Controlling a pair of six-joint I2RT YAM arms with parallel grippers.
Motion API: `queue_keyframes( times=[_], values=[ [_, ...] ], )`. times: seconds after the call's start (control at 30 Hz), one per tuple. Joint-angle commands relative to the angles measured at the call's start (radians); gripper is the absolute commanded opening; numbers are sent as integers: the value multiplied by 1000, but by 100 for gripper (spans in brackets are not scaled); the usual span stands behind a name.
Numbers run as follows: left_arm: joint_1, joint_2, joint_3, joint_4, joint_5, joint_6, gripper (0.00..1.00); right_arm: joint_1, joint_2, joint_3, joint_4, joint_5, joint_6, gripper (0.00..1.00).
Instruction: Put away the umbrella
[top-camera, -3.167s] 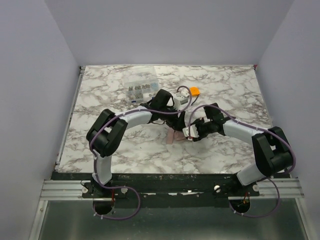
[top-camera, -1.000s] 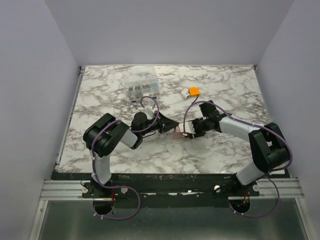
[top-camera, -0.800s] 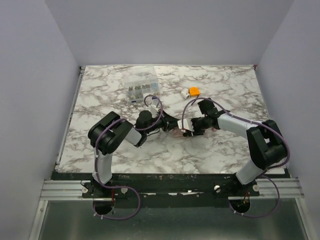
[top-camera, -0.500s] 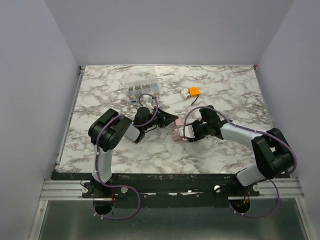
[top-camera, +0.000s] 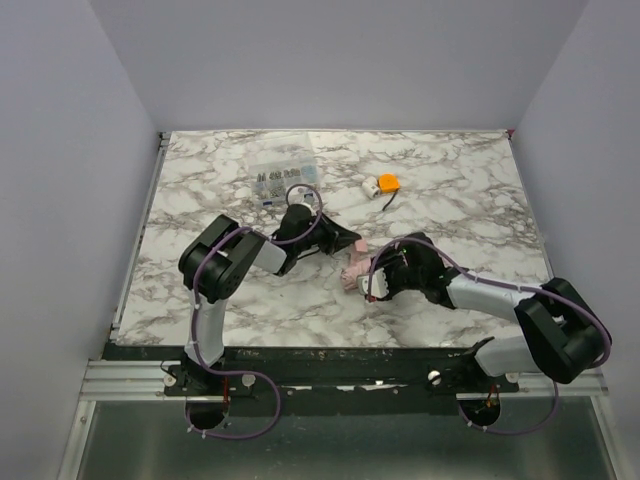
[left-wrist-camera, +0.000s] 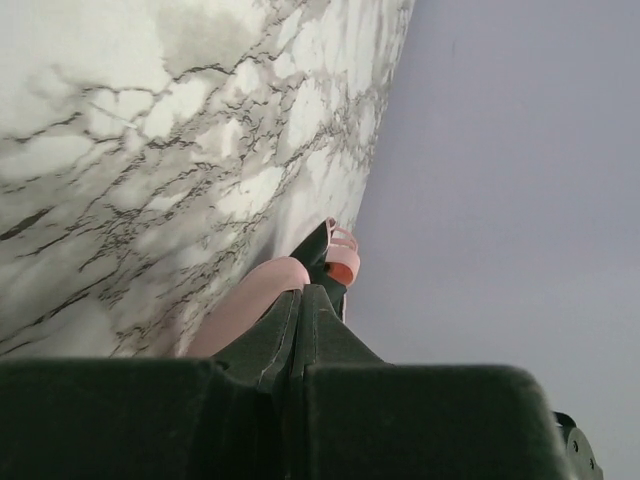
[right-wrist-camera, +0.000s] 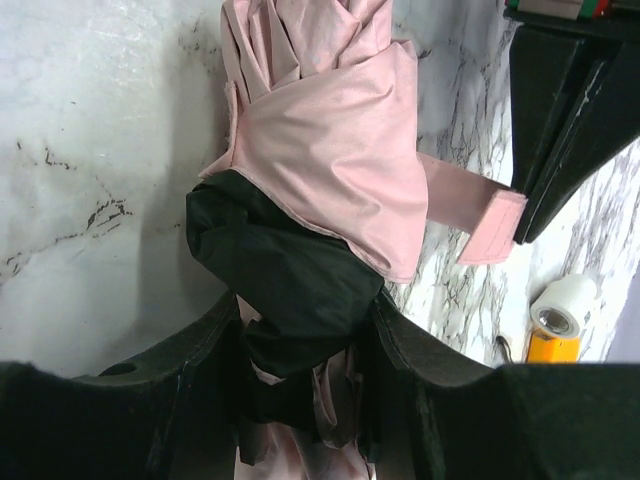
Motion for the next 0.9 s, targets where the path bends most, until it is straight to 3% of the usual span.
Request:
queue_keyframes(
  times=[0.0,0.27,0.57,0.87],
  values=[
    [-14,39,80,-18,16,3,0,25,5,-42,-11,-2,67,0],
    [-62,91,214,22,89,-37,0,37,137,57,-77,49,159,0],
    [-26,-26,86,276,133,-119,0,-66,246,251,-477,-44,173,0],
    [-1,-67,-42,439,160,-188,0,-111,357,343,-652,-106,173,0]
  ],
)
